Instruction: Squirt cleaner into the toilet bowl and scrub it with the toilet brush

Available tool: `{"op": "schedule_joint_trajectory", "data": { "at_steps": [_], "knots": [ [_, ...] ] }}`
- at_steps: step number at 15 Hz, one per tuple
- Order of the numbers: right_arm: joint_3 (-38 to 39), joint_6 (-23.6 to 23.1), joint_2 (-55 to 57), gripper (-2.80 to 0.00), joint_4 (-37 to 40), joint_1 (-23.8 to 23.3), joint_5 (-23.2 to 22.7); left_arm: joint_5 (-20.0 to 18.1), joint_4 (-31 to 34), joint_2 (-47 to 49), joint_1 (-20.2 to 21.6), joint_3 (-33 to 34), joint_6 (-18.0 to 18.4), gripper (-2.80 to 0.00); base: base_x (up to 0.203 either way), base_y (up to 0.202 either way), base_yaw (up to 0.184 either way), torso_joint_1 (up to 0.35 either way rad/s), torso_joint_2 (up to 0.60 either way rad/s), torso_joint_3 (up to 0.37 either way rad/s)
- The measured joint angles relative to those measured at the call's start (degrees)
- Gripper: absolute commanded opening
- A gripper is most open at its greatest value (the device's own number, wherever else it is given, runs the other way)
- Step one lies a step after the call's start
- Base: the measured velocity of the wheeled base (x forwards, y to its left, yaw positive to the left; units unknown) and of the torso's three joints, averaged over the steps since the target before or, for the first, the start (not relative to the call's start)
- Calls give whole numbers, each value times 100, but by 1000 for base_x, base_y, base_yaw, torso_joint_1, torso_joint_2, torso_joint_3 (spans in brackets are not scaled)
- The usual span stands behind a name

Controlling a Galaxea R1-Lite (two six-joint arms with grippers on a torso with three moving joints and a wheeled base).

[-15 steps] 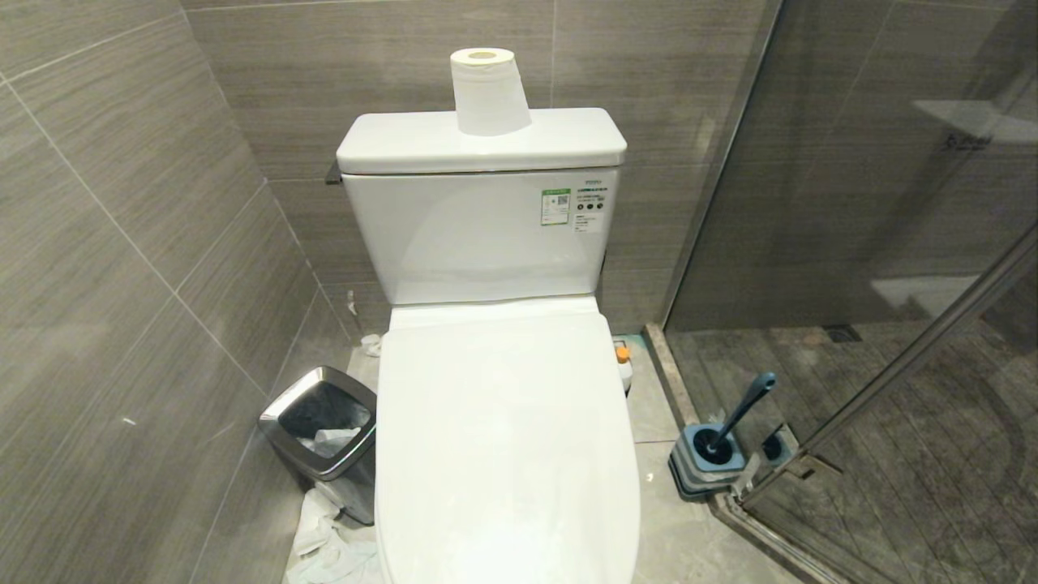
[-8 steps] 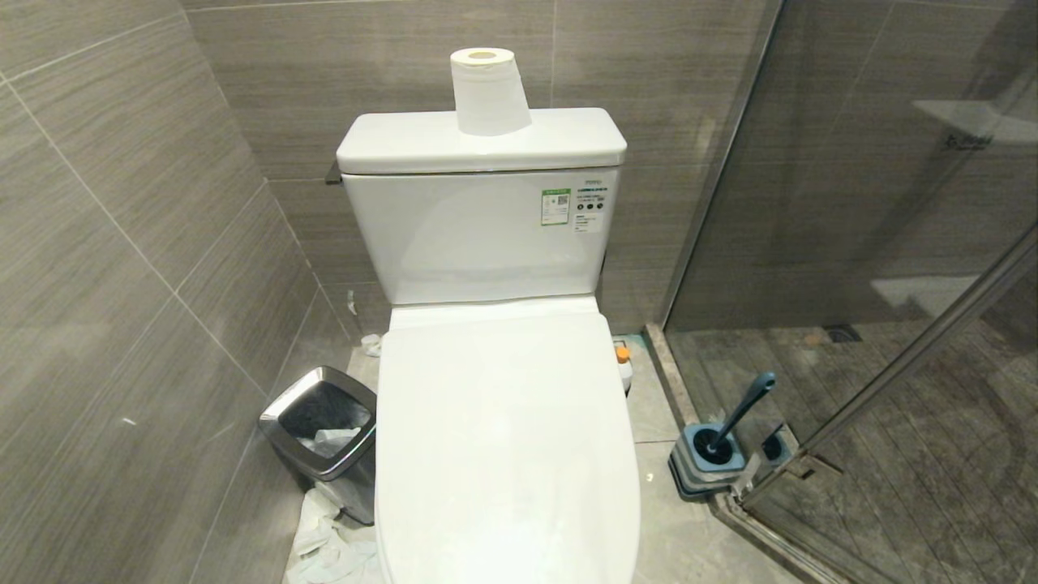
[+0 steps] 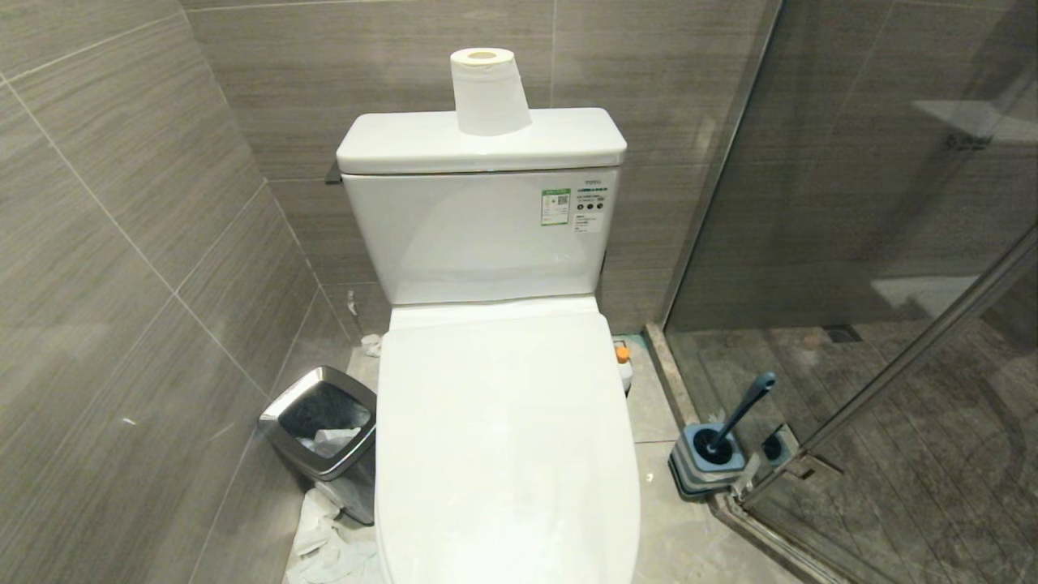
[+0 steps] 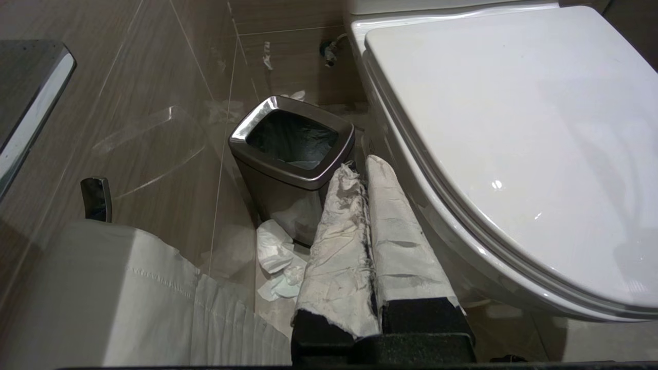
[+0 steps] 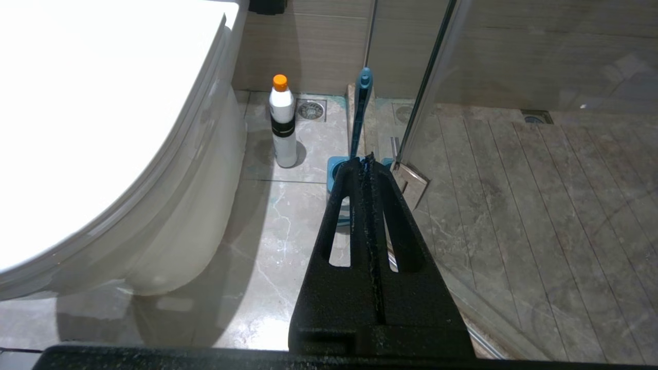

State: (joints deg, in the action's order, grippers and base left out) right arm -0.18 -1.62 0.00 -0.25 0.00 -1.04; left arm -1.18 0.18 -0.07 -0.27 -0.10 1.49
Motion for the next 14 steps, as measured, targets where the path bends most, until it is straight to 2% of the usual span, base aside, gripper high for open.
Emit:
{"op": "schedule_joint_trajectory", "data": {
  "at_steps": [14],
  "knots": [
    [0, -2, 0, -280, 3, 0, 5, -2, 0, 0, 2, 0, -1, -280, 0, 0, 0, 0, 0, 0]
  ]
}}
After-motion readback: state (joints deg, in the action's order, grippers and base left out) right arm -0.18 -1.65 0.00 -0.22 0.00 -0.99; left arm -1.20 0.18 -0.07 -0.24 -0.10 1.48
